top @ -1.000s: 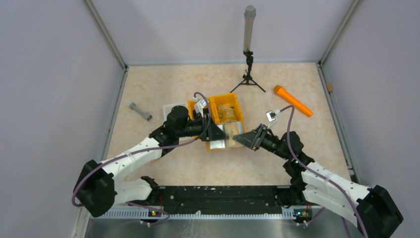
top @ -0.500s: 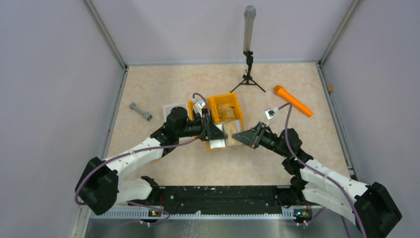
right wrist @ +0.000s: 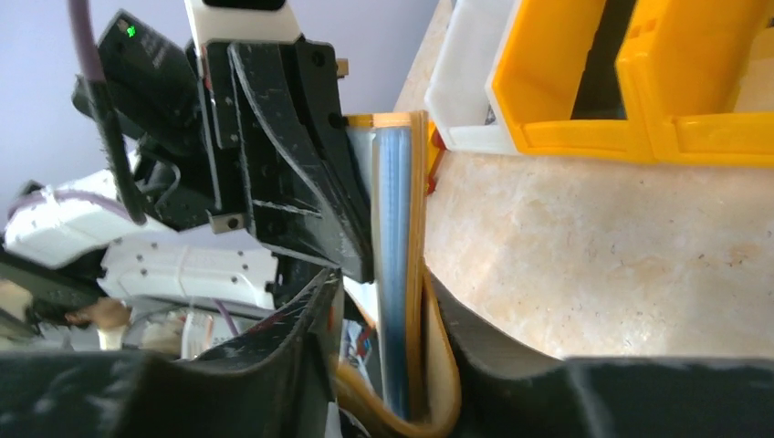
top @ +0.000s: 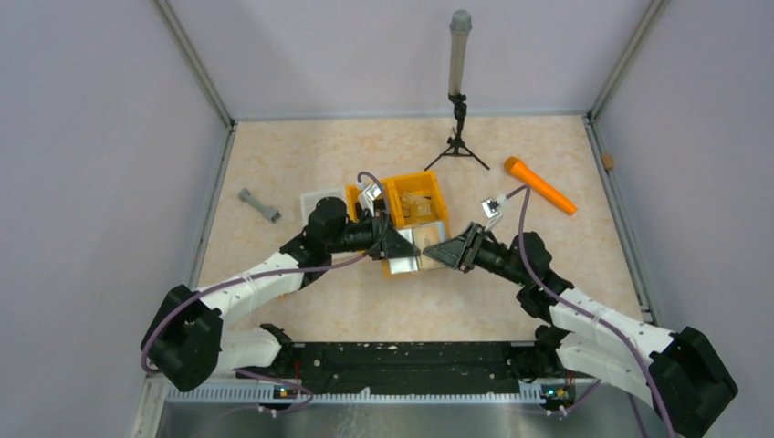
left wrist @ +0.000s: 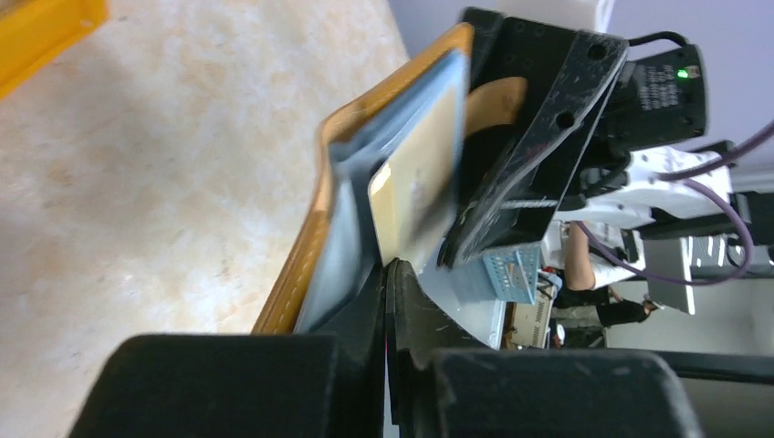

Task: Take the credit cards out of the card holder
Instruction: Remove the credit card from the card holder.

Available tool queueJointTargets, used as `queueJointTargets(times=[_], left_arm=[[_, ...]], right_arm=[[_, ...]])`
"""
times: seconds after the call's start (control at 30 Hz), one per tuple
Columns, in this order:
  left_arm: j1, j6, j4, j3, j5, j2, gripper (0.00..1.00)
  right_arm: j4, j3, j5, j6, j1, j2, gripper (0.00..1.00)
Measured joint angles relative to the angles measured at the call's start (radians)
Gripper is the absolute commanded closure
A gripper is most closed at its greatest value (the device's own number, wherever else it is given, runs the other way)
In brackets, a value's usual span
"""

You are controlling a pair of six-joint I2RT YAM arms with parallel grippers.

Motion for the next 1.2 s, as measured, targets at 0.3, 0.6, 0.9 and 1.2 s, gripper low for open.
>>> queueJointTargets(times=[0.3,0.6,0.9,1.2], left_arm=[[-0.006,0.005,0.044,-0.008,0.043,-0.055,1.0],[0.016,0.005,0.047,-0.034,0.057,-0.096,1.0],[0.036,0.0,0.074,-0.05,0.083,-0.113,1.0],[0.046,-0.026,0.108,-0.069,0.097,-0.113,0.69]], right_arm=[[0.006,0.002,-0.04,0.006,0.018,-0.048,0.42],[0.059,-0.003,-0.031,0.057,0.016,-0.064,0.62],[0.056,-0.022,0.012,0.074,0.013,-0.107,0.78],[0.029,-0.026,0.032,0.074,0.011,-0.112,1.0]])
